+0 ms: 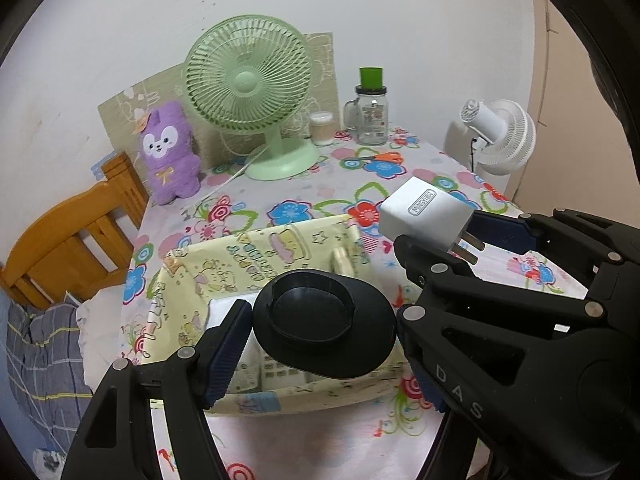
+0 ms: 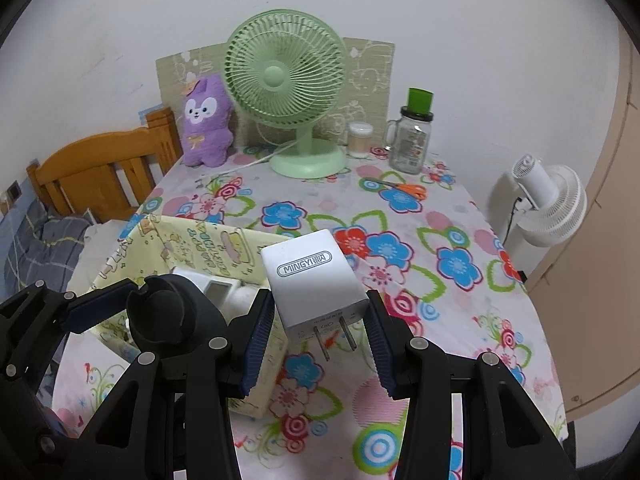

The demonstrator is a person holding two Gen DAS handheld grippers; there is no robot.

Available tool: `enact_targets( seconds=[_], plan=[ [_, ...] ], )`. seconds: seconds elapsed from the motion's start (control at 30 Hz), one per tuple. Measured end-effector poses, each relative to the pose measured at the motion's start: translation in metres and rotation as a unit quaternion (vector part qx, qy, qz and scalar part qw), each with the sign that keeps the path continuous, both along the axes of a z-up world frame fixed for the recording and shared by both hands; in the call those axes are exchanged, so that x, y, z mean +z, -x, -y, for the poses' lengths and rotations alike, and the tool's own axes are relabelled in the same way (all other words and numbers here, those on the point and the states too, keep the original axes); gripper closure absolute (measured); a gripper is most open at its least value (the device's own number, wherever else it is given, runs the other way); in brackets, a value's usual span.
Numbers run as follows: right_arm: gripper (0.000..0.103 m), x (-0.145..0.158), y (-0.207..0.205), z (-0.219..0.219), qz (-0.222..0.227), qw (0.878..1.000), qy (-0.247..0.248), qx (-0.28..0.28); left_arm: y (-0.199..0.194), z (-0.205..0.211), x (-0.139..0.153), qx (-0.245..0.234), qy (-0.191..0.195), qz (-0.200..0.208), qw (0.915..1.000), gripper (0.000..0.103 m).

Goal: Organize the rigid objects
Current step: 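Lift and carry the black object and white adapter with both tools over the yellow box, then open the left tool to drop the black object while the right tool releases the adapter into the box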

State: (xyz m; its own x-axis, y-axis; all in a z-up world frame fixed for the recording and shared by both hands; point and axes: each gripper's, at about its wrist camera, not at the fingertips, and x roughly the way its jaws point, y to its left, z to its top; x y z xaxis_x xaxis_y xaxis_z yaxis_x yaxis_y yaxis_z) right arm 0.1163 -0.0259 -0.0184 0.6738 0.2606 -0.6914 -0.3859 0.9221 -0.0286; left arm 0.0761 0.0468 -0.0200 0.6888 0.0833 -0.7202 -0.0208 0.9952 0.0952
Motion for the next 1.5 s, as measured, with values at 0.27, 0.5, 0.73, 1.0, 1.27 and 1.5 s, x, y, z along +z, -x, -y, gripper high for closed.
enact_targets(
  seconds=[0.27, 0.5, 0.73, 1.0, 1.27, 1.5],
  plan=[
    [0.054, -0.010, -0.010, -0.024, -0.017, 1.000, -0.008, 0.024, -0.008, -0.022, -0.011, 0.012, 0.005, -0.014, 0.9998, 0.027],
    [0.054, -0.019, -0.017, -0.042, -0.027, 0.999, -0.001, 0.038, -0.013, -0.038, -0.020, 0.020, 0.019, -0.022, 0.9994, 0.027],
    [0.054, -0.029, -0.026, -0.059, -0.038, 0.998, 0.007, 0.052, -0.019, -0.053, -0.031, 0.030, 0.033, -0.034, 0.9985, 0.027],
    [0.054, -0.047, -0.036, -0.076, -0.061, 0.996, 0.015, 0.065, -0.027, -0.067, -0.047, 0.041, 0.044, -0.055, 0.9967, 0.027],
    [0.054, -0.057, -0.044, -0.089, -0.073, 0.994, 0.023, 0.074, -0.034, -0.079, -0.058, 0.051, 0.058, -0.068, 0.9947, 0.027],
    [0.053, -0.059, -0.048, -0.091, -0.073, 0.994, 0.015, 0.075, -0.037, -0.081, -0.058, 0.055, 0.055, -0.061, 0.9951, 0.027]
  ],
)
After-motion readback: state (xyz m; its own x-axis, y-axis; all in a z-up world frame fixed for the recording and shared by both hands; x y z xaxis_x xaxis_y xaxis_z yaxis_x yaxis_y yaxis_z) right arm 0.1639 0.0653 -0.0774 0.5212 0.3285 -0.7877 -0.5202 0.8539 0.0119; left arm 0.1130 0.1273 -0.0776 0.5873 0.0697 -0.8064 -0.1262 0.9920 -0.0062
